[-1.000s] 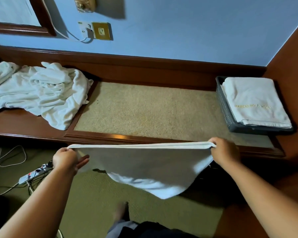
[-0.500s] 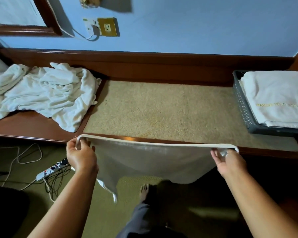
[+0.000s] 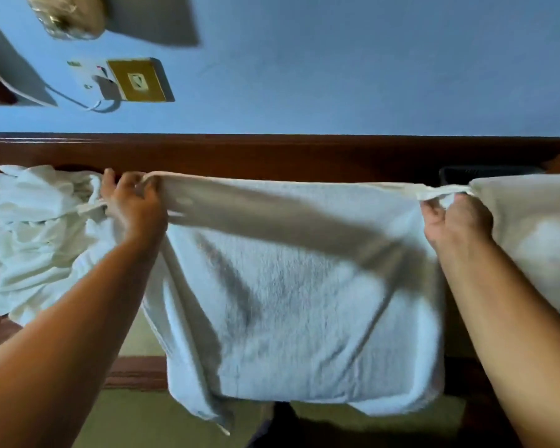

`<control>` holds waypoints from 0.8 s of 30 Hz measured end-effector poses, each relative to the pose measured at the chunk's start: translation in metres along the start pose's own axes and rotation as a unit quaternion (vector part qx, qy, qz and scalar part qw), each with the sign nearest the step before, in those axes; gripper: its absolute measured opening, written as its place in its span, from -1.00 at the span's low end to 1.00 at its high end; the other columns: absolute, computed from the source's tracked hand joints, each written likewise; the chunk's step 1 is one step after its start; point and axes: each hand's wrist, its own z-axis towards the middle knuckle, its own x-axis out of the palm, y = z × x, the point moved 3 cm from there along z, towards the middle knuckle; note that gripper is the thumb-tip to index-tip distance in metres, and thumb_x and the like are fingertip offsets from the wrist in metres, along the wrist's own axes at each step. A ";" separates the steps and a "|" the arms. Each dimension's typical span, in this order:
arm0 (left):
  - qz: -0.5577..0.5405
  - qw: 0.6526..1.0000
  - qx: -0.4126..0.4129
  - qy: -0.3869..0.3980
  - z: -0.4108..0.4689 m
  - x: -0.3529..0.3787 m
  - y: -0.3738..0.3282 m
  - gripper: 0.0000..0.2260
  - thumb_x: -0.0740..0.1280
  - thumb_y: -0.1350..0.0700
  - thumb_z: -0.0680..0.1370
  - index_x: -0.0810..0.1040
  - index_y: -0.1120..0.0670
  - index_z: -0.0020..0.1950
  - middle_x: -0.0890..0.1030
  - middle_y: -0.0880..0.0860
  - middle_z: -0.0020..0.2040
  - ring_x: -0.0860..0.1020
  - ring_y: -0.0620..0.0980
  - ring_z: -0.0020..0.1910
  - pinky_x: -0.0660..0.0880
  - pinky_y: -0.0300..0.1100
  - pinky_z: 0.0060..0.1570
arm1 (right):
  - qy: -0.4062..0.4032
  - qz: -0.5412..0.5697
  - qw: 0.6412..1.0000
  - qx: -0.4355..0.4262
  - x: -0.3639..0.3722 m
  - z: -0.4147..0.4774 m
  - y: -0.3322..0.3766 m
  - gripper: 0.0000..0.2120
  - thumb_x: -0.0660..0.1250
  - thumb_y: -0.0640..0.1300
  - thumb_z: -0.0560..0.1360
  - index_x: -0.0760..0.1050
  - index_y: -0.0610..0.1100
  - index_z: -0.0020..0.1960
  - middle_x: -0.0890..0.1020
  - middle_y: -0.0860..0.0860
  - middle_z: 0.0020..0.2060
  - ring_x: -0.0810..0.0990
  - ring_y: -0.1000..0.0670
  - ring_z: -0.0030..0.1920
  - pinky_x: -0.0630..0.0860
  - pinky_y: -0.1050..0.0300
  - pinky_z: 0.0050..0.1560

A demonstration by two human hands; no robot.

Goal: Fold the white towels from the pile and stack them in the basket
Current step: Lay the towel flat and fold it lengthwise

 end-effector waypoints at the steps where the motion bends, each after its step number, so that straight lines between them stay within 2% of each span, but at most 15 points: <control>1: 0.021 1.000 0.012 0.003 0.022 0.016 -0.007 -0.77 0.34 0.05 0.61 0.61 0.18 0.14 0.17 0.21 0.59 0.23 0.10 0.55 0.14 -0.26 0.48 | 0.027 -0.048 0.998 -0.016 0.020 0.023 -0.003 -0.81 0.06 -0.25 0.68 0.43 -0.27 0.11 0.46 -0.20 0.29 0.55 0.20 -0.22 0.54 0.36 -0.21; 2: 0.048 0.998 0.026 0.014 0.042 0.032 -0.012 -0.79 0.34 0.04 0.61 0.60 0.13 0.16 0.08 0.18 0.63 0.22 0.09 0.56 0.16 -0.22 0.49 | 0.047 -0.128 0.990 -0.032 0.038 0.042 -0.011 -0.74 0.09 -0.23 0.67 0.38 -0.33 0.29 0.46 -0.21 0.27 0.55 0.23 -0.23 0.52 0.38 -0.27; 3: 0.085 0.995 0.042 0.040 0.057 0.050 -0.012 -0.80 0.34 0.04 0.61 0.57 0.08 0.20 -0.02 0.16 0.65 0.23 0.10 0.56 0.21 -0.19 0.48 | 0.068 -0.207 0.974 -0.053 0.053 0.054 -0.021 -0.63 0.16 -0.16 0.63 0.30 -0.27 0.40 0.46 -0.16 0.24 0.57 0.19 -0.17 0.54 0.32 -0.26; 4: 0.134 0.987 0.053 0.076 0.064 0.069 -0.012 -0.75 0.35 0.04 0.62 0.52 0.04 0.29 -0.12 0.15 0.65 0.26 0.12 0.55 0.26 -0.17 0.45 | 0.083 -0.289 0.951 -0.067 0.063 0.064 -0.035 -0.50 0.26 -0.07 0.53 0.26 -0.12 0.43 0.44 -0.10 0.25 0.58 0.09 -0.04 0.60 0.18 -0.18; 5: 0.188 0.974 0.063 0.113 0.066 0.089 -0.009 -0.65 0.35 0.04 0.63 0.44 0.01 0.40 -0.21 0.15 0.65 0.29 0.16 0.53 0.31 -0.13 0.42 | 0.071 -0.378 0.919 -0.088 0.066 0.075 -0.053 -0.35 0.35 0.01 0.42 0.22 0.00 0.45 0.39 -0.08 0.35 0.56 -0.02 0.13 0.61 0.05 -0.03; 6: 0.234 0.958 0.073 0.152 0.061 0.108 -0.005 -0.54 0.36 0.04 0.62 0.34 0.00 0.50 -0.26 0.15 0.63 0.33 0.22 0.50 0.34 -0.06 0.40 | 0.067 -0.472 0.871 -0.120 0.064 0.082 -0.072 -0.23 0.41 0.02 0.37 0.15 0.06 0.49 0.26 -0.09 0.47 0.46 -0.09 0.30 0.54 0.02 0.15; 7: 0.263 0.941 0.086 0.193 0.050 0.127 0.003 -0.46 0.37 0.04 0.62 0.26 0.00 0.56 -0.28 0.14 0.63 0.34 0.28 0.48 0.37 0.02 0.39 | 0.088 -0.545 0.822 -0.138 0.057 0.085 -0.095 -0.17 0.44 -0.05 0.41 0.07 0.05 0.55 0.08 -0.13 0.56 0.30 -0.10 0.45 0.43 0.08 0.29; 9: 0.280 0.907 0.135 0.285 0.006 0.159 0.027 -0.43 0.37 0.03 0.61 0.25 0.03 0.58 -0.21 0.12 0.65 0.31 0.33 0.48 0.36 0.14 0.40 | 0.166 -0.634 0.745 -0.126 0.028 0.077 -0.146 -0.16 0.40 -0.21 0.52 -0.05 -0.05 0.61 -0.22 -0.18 0.59 -0.03 -0.10 0.60 0.18 0.24 0.38; 10: 0.273 0.887 0.166 0.334 -0.025 0.170 0.042 -0.44 0.37 0.02 0.61 0.27 0.05 0.57 -0.16 0.12 0.66 0.26 0.32 0.51 0.34 0.18 0.41 | 0.192 -0.662 0.718 -0.095 0.006 0.069 -0.169 -0.19 0.38 -0.20 0.55 -0.05 -0.08 0.62 -0.27 -0.19 0.59 -0.12 -0.11 0.61 0.12 0.25 0.40; 13: 0.263 0.815 0.218 0.468 -0.134 0.178 0.093 -0.45 0.33 -0.05 0.60 0.28 0.01 0.56 -0.10 0.10 0.66 0.09 0.22 0.60 0.25 0.21 0.46 | 0.196 -0.741 0.642 -0.010 -0.076 0.045 -0.214 -0.26 0.36 -0.07 0.57 0.02 -0.05 0.61 -0.23 -0.14 0.60 -0.15 -0.12 0.61 0.04 0.07 0.53; 16: 0.313 0.735 0.239 0.552 -0.218 0.167 0.121 -0.40 0.16 -0.12 0.66 0.03 -0.06 0.65 -0.33 0.05 0.61 -0.23 0.15 0.62 -0.02 0.16 0.56 | 0.163 -0.796 0.583 0.003 -0.137 0.026 -0.214 -0.31 0.32 0.02 0.57 0.06 0.10 0.60 -0.18 -0.06 0.62 -0.04 -0.13 0.61 0.10 -0.06 0.54; 18: 0.344 0.710 0.242 0.565 -0.240 0.161 0.125 -0.40 0.07 -0.11 0.69 -0.16 -0.11 0.64 -0.44 0.05 0.57 -0.40 0.11 0.56 -0.24 0.09 0.55 | 0.131 -0.805 0.578 -0.003 -0.165 0.020 -0.201 -0.34 0.31 0.03 0.58 0.08 0.11 0.59 -0.16 -0.06 0.62 -0.04 -0.13 0.60 0.11 -0.09 0.52; 20: 0.337 0.705 0.236 0.577 -0.245 0.157 0.125 -0.39 0.11 -0.11 0.69 -0.17 -0.13 0.64 -0.43 0.04 0.57 -0.43 0.10 0.54 -0.27 0.06 0.53 | 0.079 -0.805 0.588 0.000 -0.190 0.021 -0.185 -0.33 0.35 0.03 0.56 0.13 0.04 0.59 -0.09 -0.10 0.61 -0.02 -0.15 0.60 0.17 -0.10 0.50; 22: 0.333 0.697 0.259 0.581 -0.240 0.156 0.126 -0.36 0.17 -0.16 0.66 -0.10 -0.16 0.64 -0.38 0.02 0.60 -0.35 0.11 0.58 -0.15 0.10 0.54 | 0.029 -0.791 0.611 0.005 -0.210 0.027 -0.173 -0.26 0.41 0.05 0.52 0.15 -0.04 0.59 0.00 -0.13 0.59 0.06 -0.17 0.57 0.22 -0.09 0.49; 24: 0.335 0.689 0.276 0.581 -0.229 0.156 0.124 -0.37 0.23 -0.19 0.63 0.02 -0.18 0.64 -0.26 -0.01 0.64 -0.18 0.12 0.63 0.05 0.14 0.52 | -0.007 -0.768 0.640 0.021 -0.222 0.034 -0.165 -0.15 0.47 0.09 0.46 0.12 -0.11 0.59 0.09 -0.17 0.56 0.15 -0.23 0.53 0.22 -0.12 0.48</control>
